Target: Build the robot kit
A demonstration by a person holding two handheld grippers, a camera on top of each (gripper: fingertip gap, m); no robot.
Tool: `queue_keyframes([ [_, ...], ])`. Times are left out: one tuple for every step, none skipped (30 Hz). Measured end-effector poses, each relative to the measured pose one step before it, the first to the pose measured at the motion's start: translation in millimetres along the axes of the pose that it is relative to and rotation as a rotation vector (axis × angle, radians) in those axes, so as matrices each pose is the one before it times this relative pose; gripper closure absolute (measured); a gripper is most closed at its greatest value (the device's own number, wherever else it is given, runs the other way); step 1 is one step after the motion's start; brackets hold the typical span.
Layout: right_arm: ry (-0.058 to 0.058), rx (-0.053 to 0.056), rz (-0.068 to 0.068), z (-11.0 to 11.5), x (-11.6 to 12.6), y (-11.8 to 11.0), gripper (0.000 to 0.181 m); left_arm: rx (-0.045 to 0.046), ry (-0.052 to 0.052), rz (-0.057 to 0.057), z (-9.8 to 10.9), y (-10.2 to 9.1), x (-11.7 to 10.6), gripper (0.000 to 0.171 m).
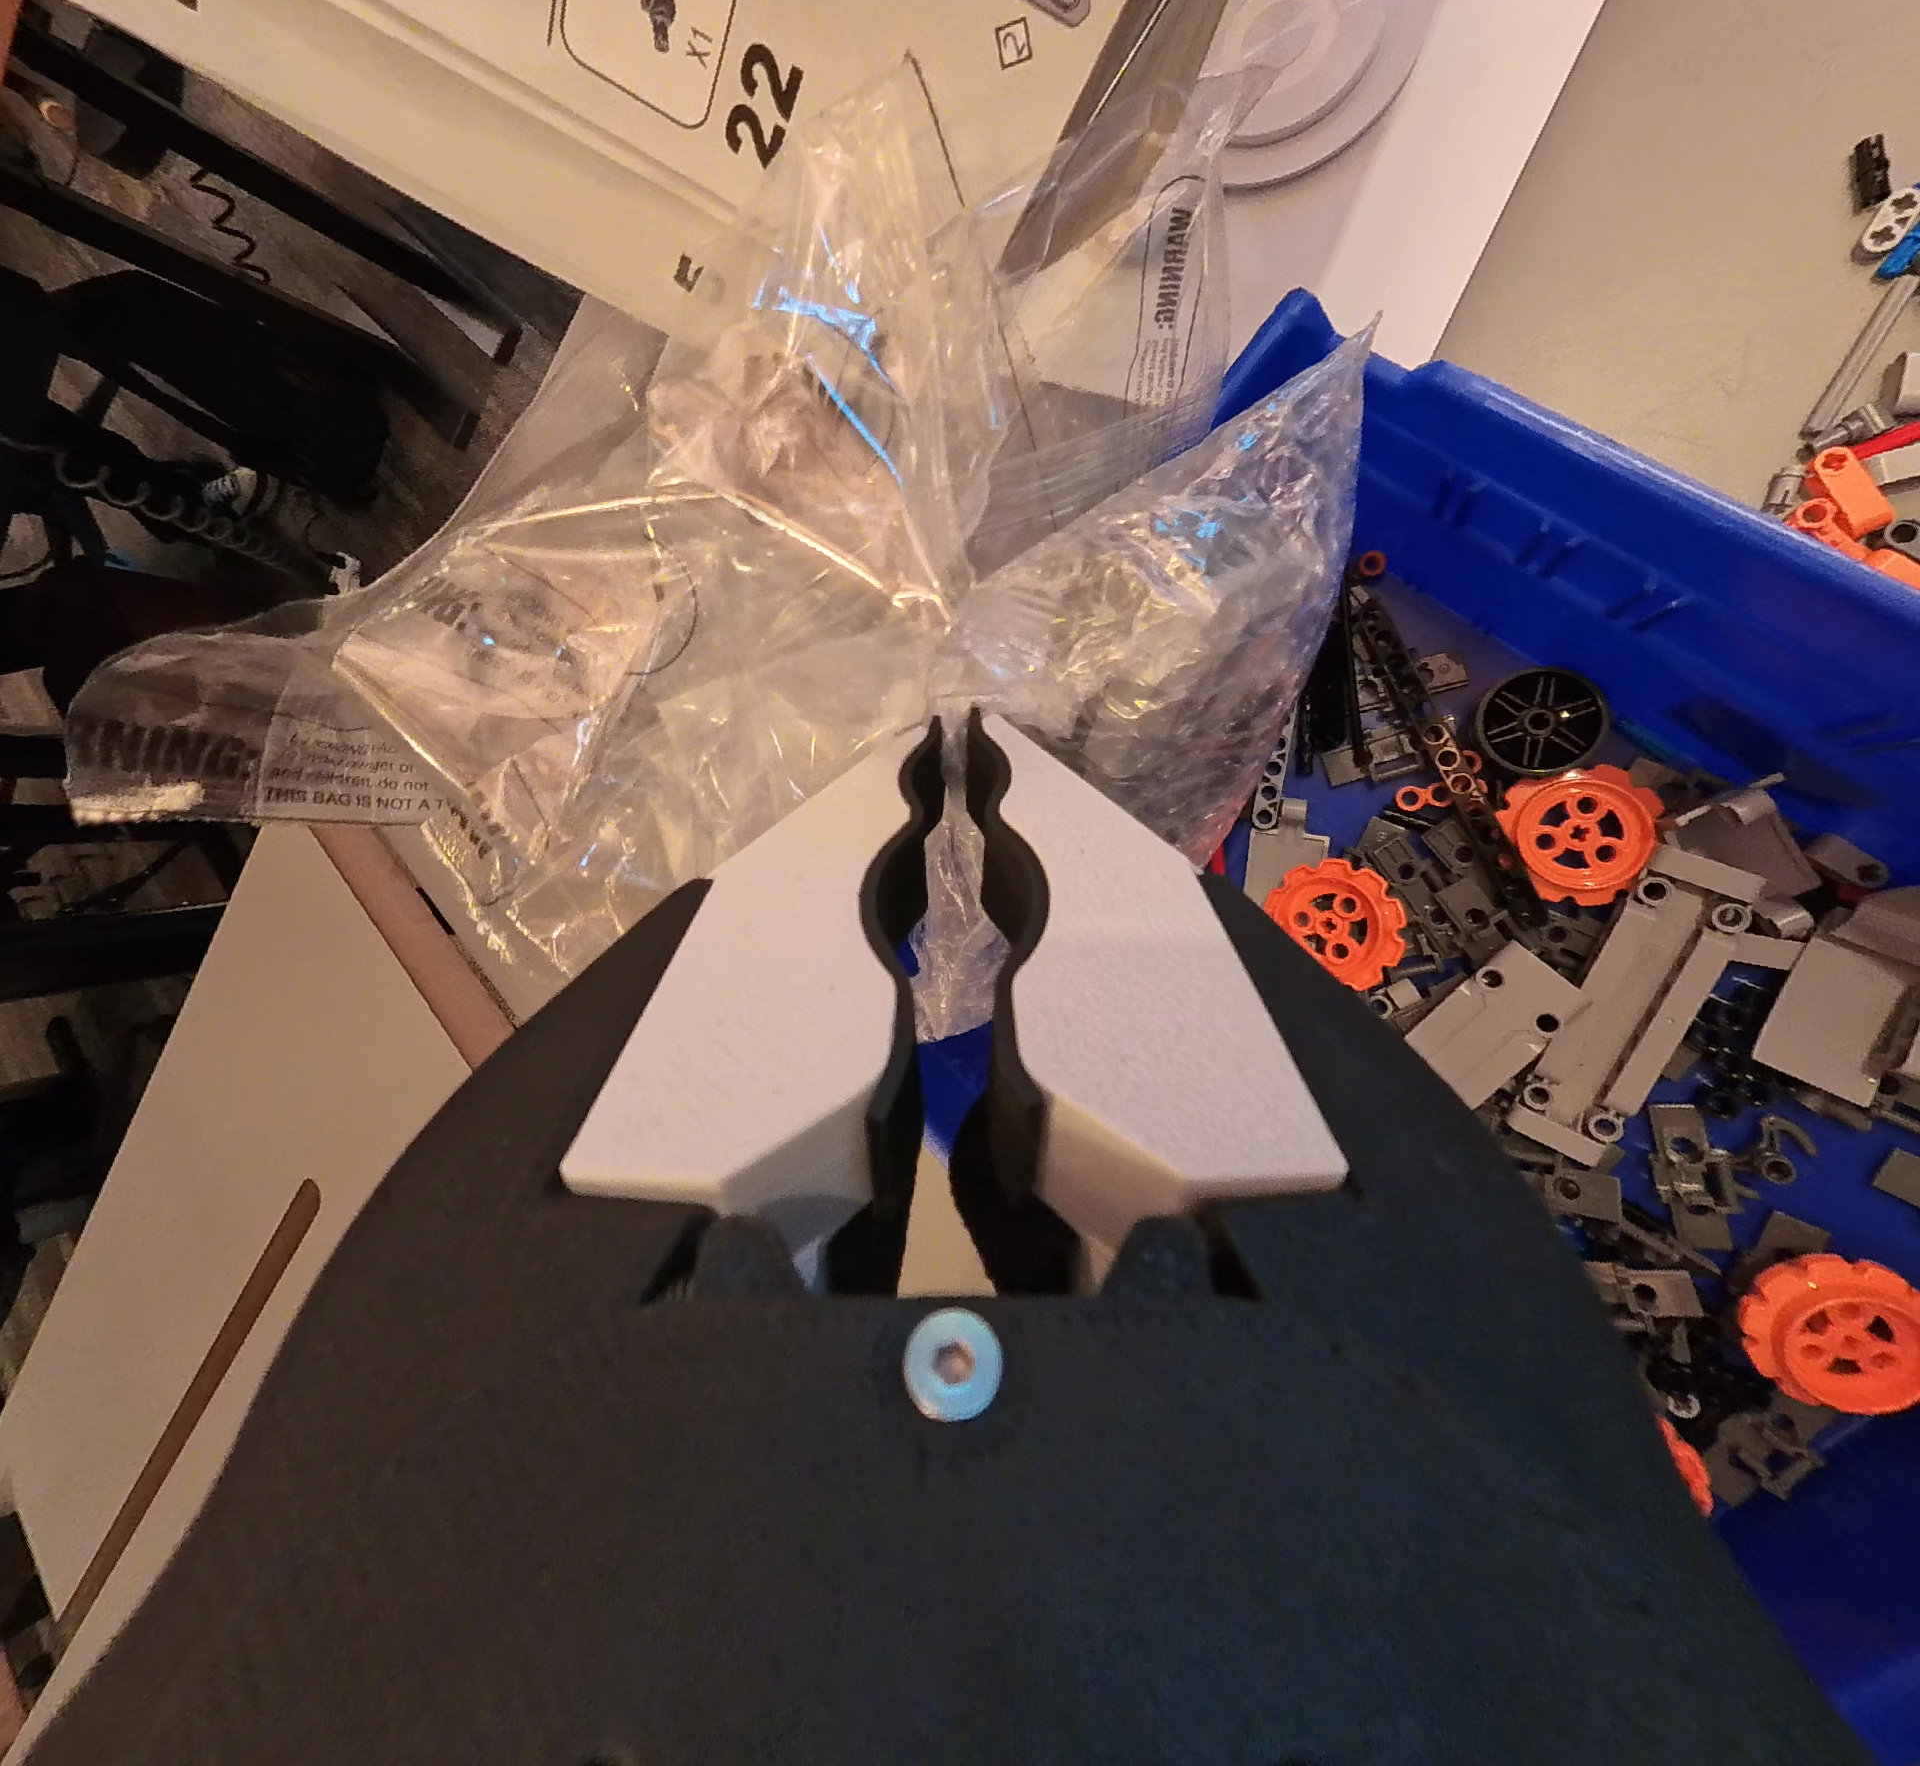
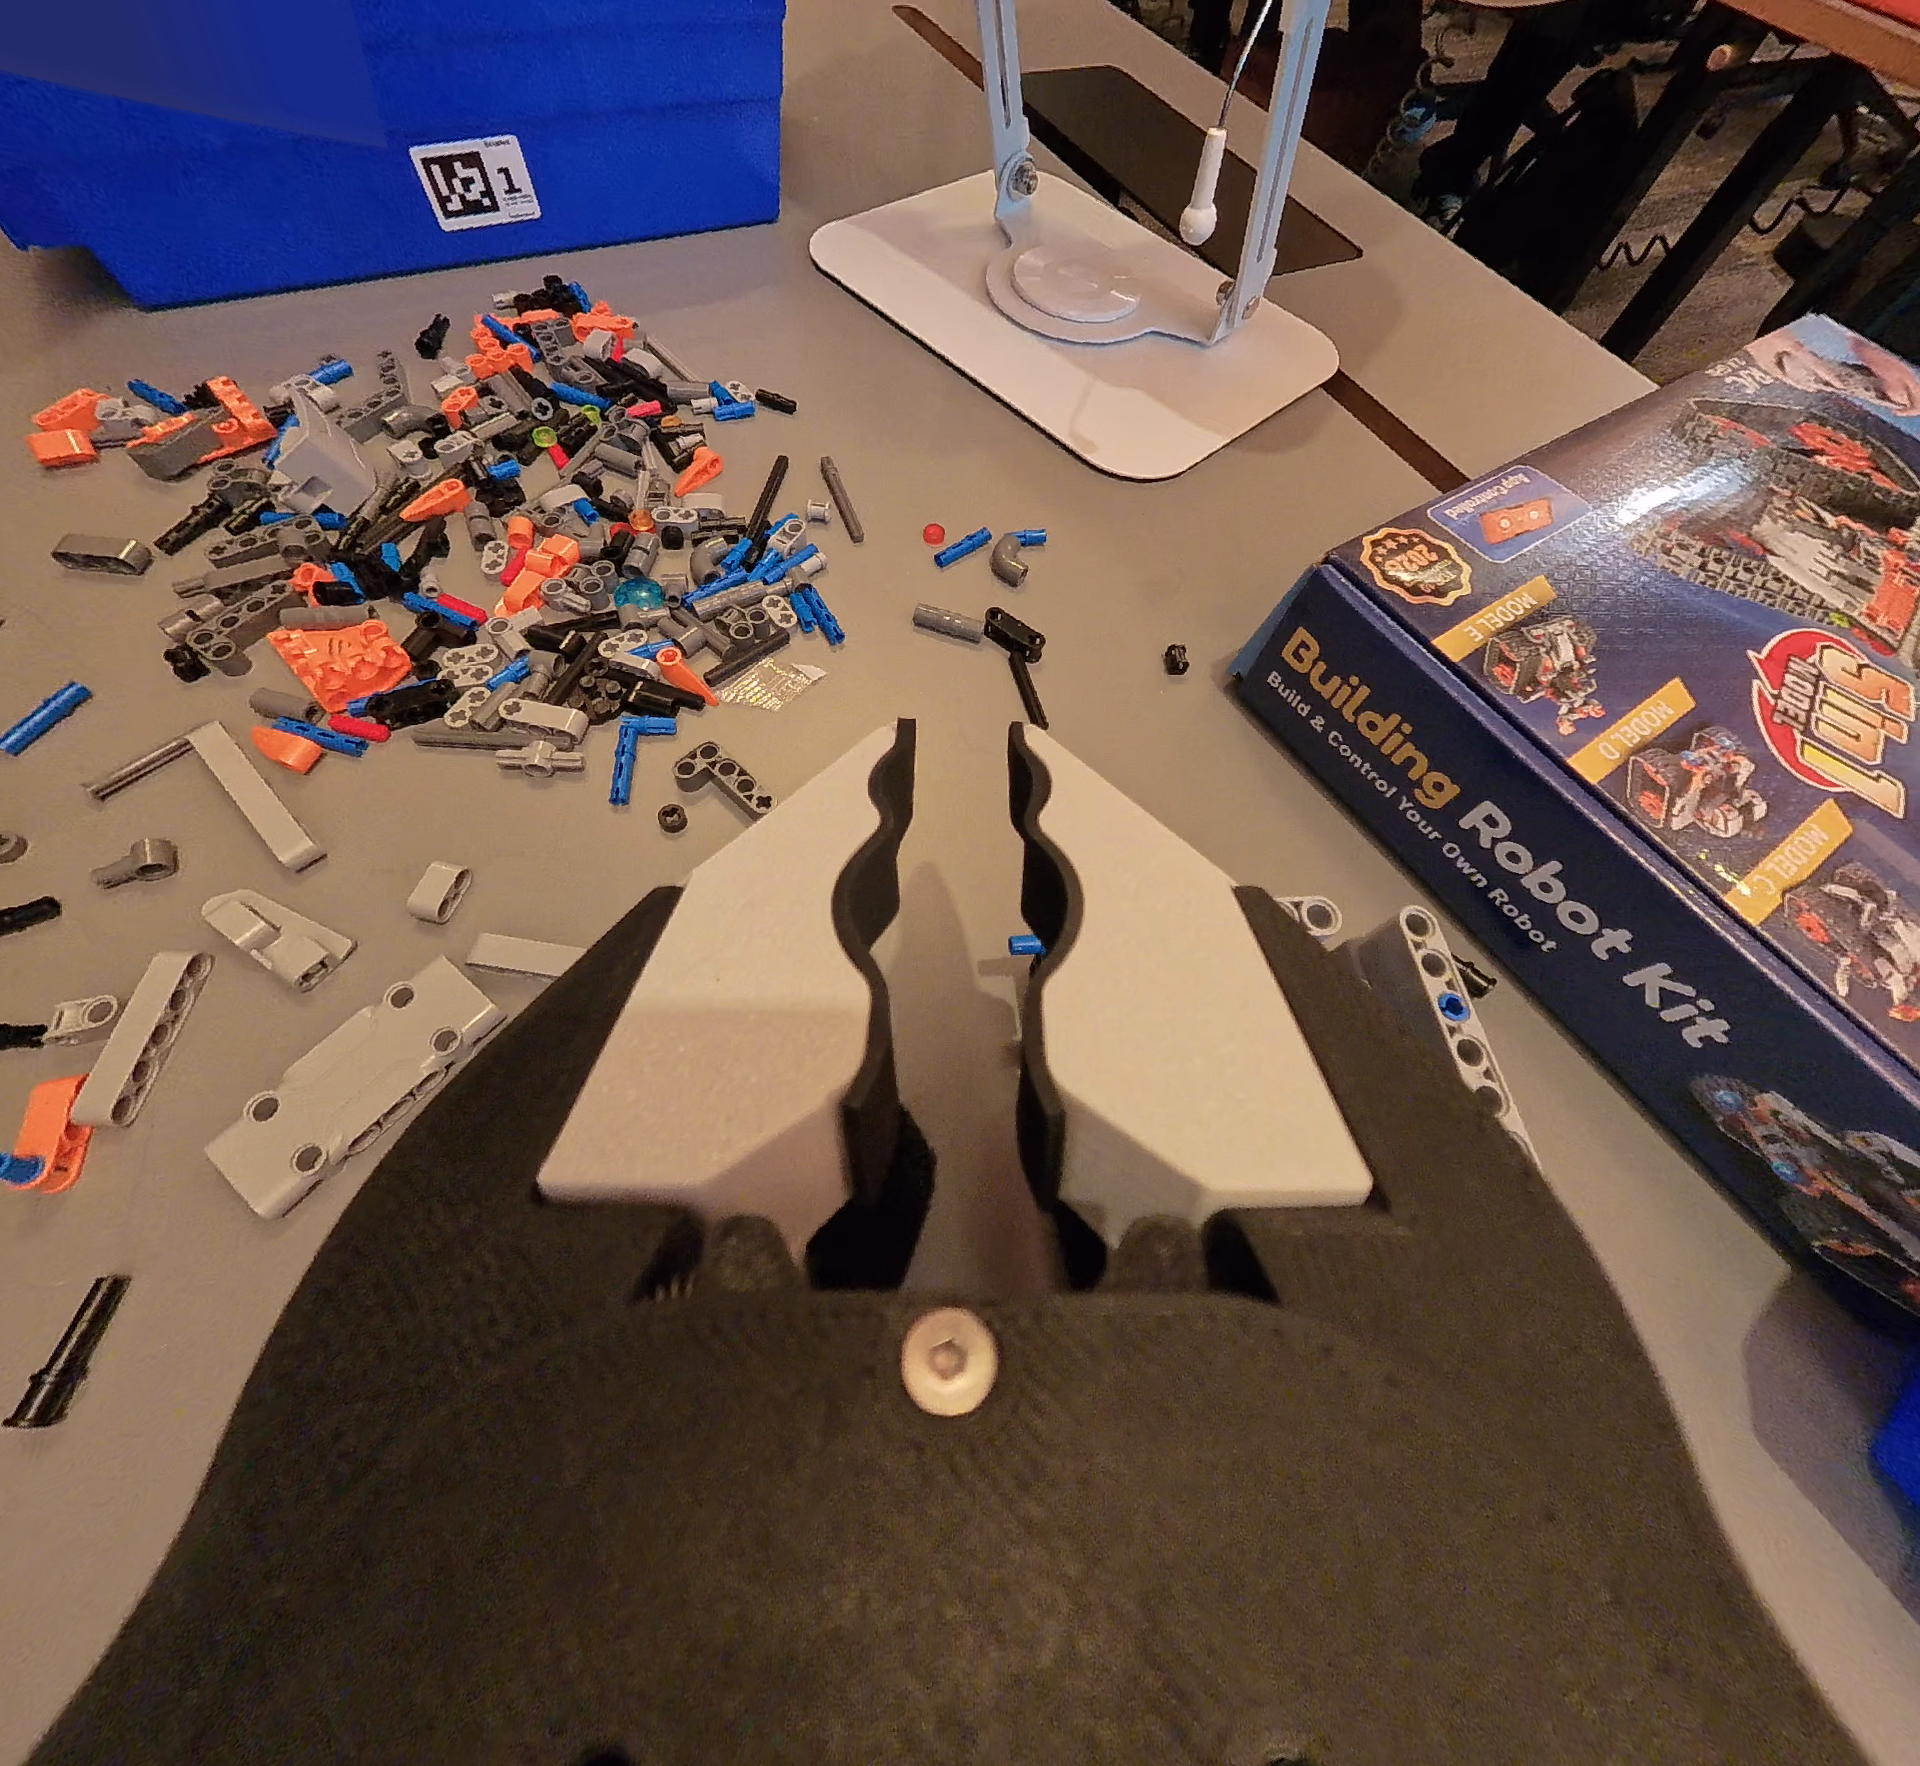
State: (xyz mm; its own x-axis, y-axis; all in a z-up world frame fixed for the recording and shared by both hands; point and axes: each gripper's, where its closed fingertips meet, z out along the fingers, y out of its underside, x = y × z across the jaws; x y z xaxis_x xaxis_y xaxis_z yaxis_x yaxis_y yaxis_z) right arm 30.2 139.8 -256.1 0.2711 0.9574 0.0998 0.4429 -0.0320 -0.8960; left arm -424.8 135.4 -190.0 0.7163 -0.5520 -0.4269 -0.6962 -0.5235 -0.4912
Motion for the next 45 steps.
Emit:
queue_keyframes([
  [0.0, 0.0006, 0.0004, -0.01, 0.1, -0.05, 0.166, -0.00082, 0.0012, 0.001, 0.17, -0.05, 0.34, 0.171],
  [0.0, 0.0019, 0.0008, -0.05, 0.11, -0.05, 0.166, -0.00045, 0.0002, 0.0011, 0.05, -0.03, 0.13, 0.171],
  [-0.0007, 0.0047, 0.0026, -0.3, 0.13, -0.32, 0.166, -0.00104, -0.0002, 0.0012, 0.16, -0.02, 0.14, 0.171],
  [-0.0028, 0.007, 0.005, -0.1, -0.03, -0.52, 0.166, -0.00046, -0.0001, 0.0018, -0.01, -0.04, 0.18, 0.171],
  [-0.0034, 0.0066, 0.0048, 0.11, -0.07, -0.69, 0.166, 0.00025, 0.0002, 0.0011, -0.03, -0.19, 0.22, 0.171],
  [-0.0006, 0.0022, 0.0014, 0.08, 0.04, -0.37, 0.166, 0.0003, 0.0003, 0.0005, 0.04, -0.08, 0.25, 0.171],
  [0.002, -0.0022, -0.0035, 0.15, -0.21, -0.01, 0.166, 0.00073, 0.0003, 0.0007, 0.01, 0.08, 0.32, 0.171],
  [0.0024, -0.0041, -0.0054, 0.49, -0.47, 0.1, 0.166, 0.00074, 0.0018, 0.0003, 0.01, 0.08, 0.56, 0.171],
  [0.0014, -0.0038, -0.0053, 0.62, -0.54, 0.0, 0.166, 0.00113, 0.0013, 0.0007, -0.03, 0.15, 0.44, 0.171],
  [0.0001, -0.0027, -0.0043, 0.6, -0.66, -0.21, 0.166, 0.00035, 0.0023, 0.0006, 0.07, 0.35, 0.68, 0.171],
  [0.0004, -0.002, -0.0032, 0.62, -0.48, -0.05, 0.166, -0.00133, 0.0056, 0.0005, 0.18, 0.74, 1.28, 0.171],
  [0.0012, -0.0019, -0.0021, 0.42, -0.17, 0.05, 0.166, -0.00182, 0.0055, 0.0016, 0.23, 0.85, 1.21, 0.171],
  [0.0013, -0.0014, -0.0009, 0.09, 0.09, 0.2, 0.166, -0.00261, 0.0041, 0.002, 0.26, 0.87, 1.17, 0.171],
  [0.0014, -0.0003, 0.0, 0.05, 0.28, 0.13, 0.166, -0.00319, 0.0039, 0.0013, 0.21, 0.92, 1.02, 0.171],
  [0.002, -0.0001, 0.0006, -0.2, 0.51, 0.14, 0.166, -0.00253, 0.0035, 0.001, 0.1, 0.8, 0.84, 0.171],
  [0.0025, 0.0001, 0.0014, -0.37, 0.69, 0.33, 0.166, -0.00189, 0.0025, 0.0017, 0.16, 0.49, 0.87, 0.171],
  [0.0017, 0.0009, 0.0021, -0.33, 0.64, 0.13, 0.166, -0.00214, 0.0002, 0.0021, 0.07, 0.48, 0.47, 0.171],
  [0.0009, 0.0014, 0.0022, -0.3, 0.52, 0.06, 0.166, -0.00163, 0.0013, 0.0016, 0.16, 0.43, 0.54, 0.171],
  [-0.0001, 0.0014, 0.0013, -0.13, 0.08, -0.07, 0.166, -0.00022, 0.0031, 0.0013, 0.28, 0.26, 0.97, 0.171],
  [0.0006, -0.0007, -0.0007, 0.16, 0.06, 0.11, 0.166, 0.00013, 0.004, 0.0006, 0.37, 0.23, 1.02, 0.171],
  [0.0011, -0.0017, -0.002, 0.13, -0.11, 0.07, 0.166, -0.00078, 0.0029, 0.0003, 0.66, 0.39, 0.88, 0.171],
  [0.0008, -0.001, -0.0011, 0.08, -0.08, 0.14, 0.166, -0.0017, 0.0046, 0.0013, 0.76, 0.54, 1.21, 0.171],
  [0.0003, -0.0003, -0.0001, 0.06, 0.02, 0.0, 0.166, -0.00298, 0.0066, 0.0025, 0.86, 0.77, 1.71, 0.171],
  [0.0, -0.0001, 0.0, 0.0, 0.0, 0.01, 0.166, -0.00414, 0.0048, 0.0041, 0.96, 0.87, 1.57, 0.171],
  [0.0, 0.0001, 0.0, 0.01, 0.0, -0.02, 0.166, -0.0055, 0.0076, 0.0053, 0.99, 1.05, 2.13, 0.171],
  [0.0001, -0.0001, -0.0002, -0.04, -0.07, 0.02, 0.166, -0.00646, 0.0078, 0.0077, 1.24, 1.28, 2.52, 0.171],
  [0.0002, -0.0006, -0.0004, 0.09, 0.01, 0.13, 0.166, -0.00687, 0.0031, 0.0069, 1.45, 1.28, 1.98, 0.171],
  [-0.0001, -0.0005, -0.0002, 0.05, -0.03, 0.03, 0.166, -0.0056, 0.0074, 0.0053, 1.68, 1.14, 2.61, 0.171],
  [-0.0001, -0.0005, -0.0005, 0.05, -0.01, 0.03, 0.166, -0.00476, 0.0104, 0.0067, 2.13, 1.05, 3.37, 0.171],
  [-0.0002, -0.0003, -0.0001, -0.02, -0.03, 0.04, 0.166, -0.00499, 0.0094, 0.0092, 2.63, 1.15, 3.69, 0.171],
  [-0.0003, -0.0004, 0.0001, -0.03, -0.05, 0.06, 0.166, -0.00815, 0.0101, 0.0072, 2.92, 1.71, 3.72, 0.171],
  [-0.0002, -0.0004, -0.0003, 0.06, -0.04, 0.01, 0.166, -0.00967, 0.0103, 0.0055, 3.23, 1.75, 3.66, 0.171],
  [-0.0002, -0.0003, -0.0004, -0.05, -0.1, 0.04, 0.166, -0.00825, 0.0085, 0.0053, 3.19, 1.49, 3.24, 0.171],
  [-0.0003, -0.0004, -0.0003, 0.02, -0.14, 0.02, 0.166, -0.00594, 0.008, 0.0045, 2.74, 1.15, 2.99, 0.171],
  [-0.0003, -0.0002, -0.0002, -0.02, -0.03, 0.03, 0.166, -0.00415, 0.0084, 0.0034, 2.15, 0.7, 2.82, 0.171],
  [-0.0004, 0.0001, 0.0001, 0.01, -0.07, -0.02, 0.166, -0.00253, 0.0124, 0.0017, 1.65, 0.42, 3.05, 0.171],
  [-0.0005, 0.0002, 0.0004, -0.08, 0.03, -0.08, 0.166, -0.00421, 0.0128, 0.0019, 1.67, 0.71, 2.96, 0.171],
  [-0.0004, -0.0001, 0.0002, -0.01, -0.06, 0.02, 0.166, -0.00315, 0.0066, 0.0039, 1.44, 0.71, 2.01, 0.17],
  [-0.0004, -0.0003, 0.0, 0.06, -0.08, 0.0, 0.166, -0.00326, 0.0076, 0.0032, 1.2, 0.85, 2.08, 0.17],
  [-0.0007, 0.0001, 0.0001, -0.08, -0.07, 0.03, 0.166, -0.00666, 0.0178, 0.0064, 1.32, 1.59, 3.86, 0.17],
  [-0.0015, 0.0006, 0.0005, -0.01, -0.12, -0.05, 0.165, -0.0132, 0.0205, 0.0077, 1.53, 2.89, 4.36, 0.17],
  [-0.002, 0.0007, 0.0009, -0.01, -0.21, -0.06, 0.165, -0.0154, 0.0196, 0.0055, 1.53, 3.5, 4.3, 0.169],
  [-0.0019, 0.0006, 0.0007, -0.01, -0.18, -0.05, 0.165, -0.01522, 0.0197, 0.0049, 1.6, 3.64, 4.43, 0.168],
  [-0.0015, 0.0003, 0.0001, -0.11, -0.18, -0.09, 0.165, -0.01643, 0.0197, 0.0062, 1.05, 3.92, 4.43, 0.166],
  [-0.0013, 0.0, -0.0002, -0.03, -0.27, 0.0, 0.165, -0.01909, 0.0128, 0.0076, 0.61, 4.57, 3.35, 0.164],
])
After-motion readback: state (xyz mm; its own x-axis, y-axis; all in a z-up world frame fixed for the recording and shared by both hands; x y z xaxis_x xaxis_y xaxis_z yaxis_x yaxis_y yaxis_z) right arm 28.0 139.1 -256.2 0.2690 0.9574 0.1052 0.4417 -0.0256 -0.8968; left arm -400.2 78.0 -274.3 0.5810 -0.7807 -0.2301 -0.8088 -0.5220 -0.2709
